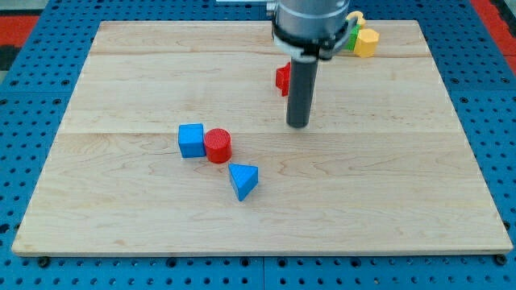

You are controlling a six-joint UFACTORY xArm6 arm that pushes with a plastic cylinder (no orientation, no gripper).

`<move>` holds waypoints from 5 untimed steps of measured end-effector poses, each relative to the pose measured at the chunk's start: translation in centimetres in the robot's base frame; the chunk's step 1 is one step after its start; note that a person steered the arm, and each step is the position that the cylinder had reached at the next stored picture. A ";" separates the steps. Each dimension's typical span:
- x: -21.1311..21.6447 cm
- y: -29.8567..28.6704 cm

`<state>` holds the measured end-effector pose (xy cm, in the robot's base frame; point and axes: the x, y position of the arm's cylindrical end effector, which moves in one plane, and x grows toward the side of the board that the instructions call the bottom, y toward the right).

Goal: Push the red star into the red circle

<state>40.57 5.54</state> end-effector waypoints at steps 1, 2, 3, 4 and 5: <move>-5.2 0.2; -8.2 1.0; -10.6 2.4; -13.5 2.7; -14.2 -1.8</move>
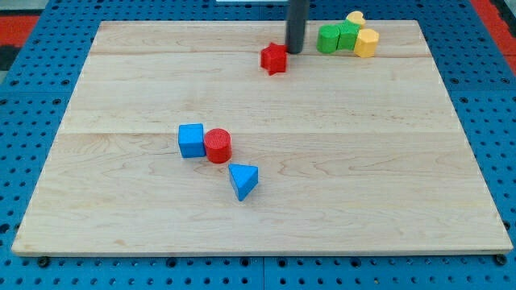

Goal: Push the red star into the red circle

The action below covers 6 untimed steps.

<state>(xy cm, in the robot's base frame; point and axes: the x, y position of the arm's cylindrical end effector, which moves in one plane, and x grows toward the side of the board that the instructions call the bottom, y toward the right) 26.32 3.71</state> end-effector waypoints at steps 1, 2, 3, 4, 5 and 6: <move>3.1 -3.4; 6.7 -6.0; 4.8 -6.7; 6.4 -10.6; 11.5 -10.5; 16.1 -8.7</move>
